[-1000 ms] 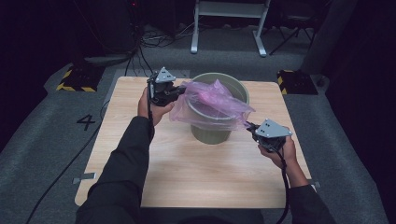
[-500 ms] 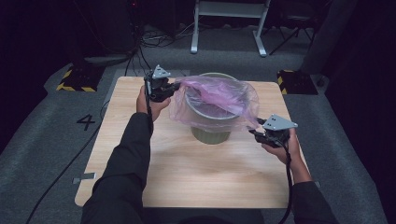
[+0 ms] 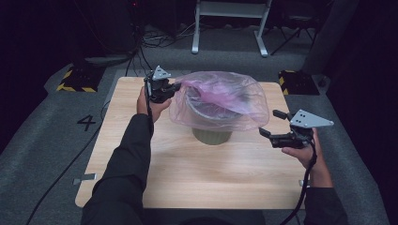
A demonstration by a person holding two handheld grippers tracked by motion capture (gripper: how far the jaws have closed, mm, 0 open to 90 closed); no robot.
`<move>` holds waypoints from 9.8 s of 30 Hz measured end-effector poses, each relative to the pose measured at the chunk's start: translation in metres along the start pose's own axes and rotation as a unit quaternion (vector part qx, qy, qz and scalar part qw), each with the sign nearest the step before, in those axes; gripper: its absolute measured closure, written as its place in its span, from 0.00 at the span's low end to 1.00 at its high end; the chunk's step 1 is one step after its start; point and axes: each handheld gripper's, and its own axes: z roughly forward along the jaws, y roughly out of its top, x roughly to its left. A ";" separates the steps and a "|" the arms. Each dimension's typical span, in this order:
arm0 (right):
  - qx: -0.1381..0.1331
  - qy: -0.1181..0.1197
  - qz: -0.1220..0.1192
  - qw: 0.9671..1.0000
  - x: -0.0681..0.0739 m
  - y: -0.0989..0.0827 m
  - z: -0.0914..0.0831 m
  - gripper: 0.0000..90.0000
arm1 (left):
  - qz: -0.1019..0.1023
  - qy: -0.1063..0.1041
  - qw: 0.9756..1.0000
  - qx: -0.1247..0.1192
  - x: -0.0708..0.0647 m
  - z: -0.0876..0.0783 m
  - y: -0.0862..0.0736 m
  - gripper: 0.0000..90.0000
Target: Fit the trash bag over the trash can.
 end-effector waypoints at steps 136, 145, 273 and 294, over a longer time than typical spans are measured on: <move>0.045 0.008 0.134 0.990 -0.057 -0.050 0.065 0.50 | 0.017 -0.020 1.000 0.016 0.008 -0.041 -0.092 0.29; 0.032 0.071 0.039 0.996 -0.024 -0.031 0.045 0.31 | 0.026 -0.034 0.999 -0.015 0.007 -0.076 -0.092 0.21; 0.041 0.059 -0.003 0.997 0.011 0.092 0.077 0.27 | 0.045 -0.075 0.983 0.162 -0.046 -0.069 -0.209 0.18; 0.257 0.114 -0.081 0.956 0.026 0.097 0.164 0.37 | 0.044 -0.077 0.983 0.162 -0.046 -0.068 -0.209 0.17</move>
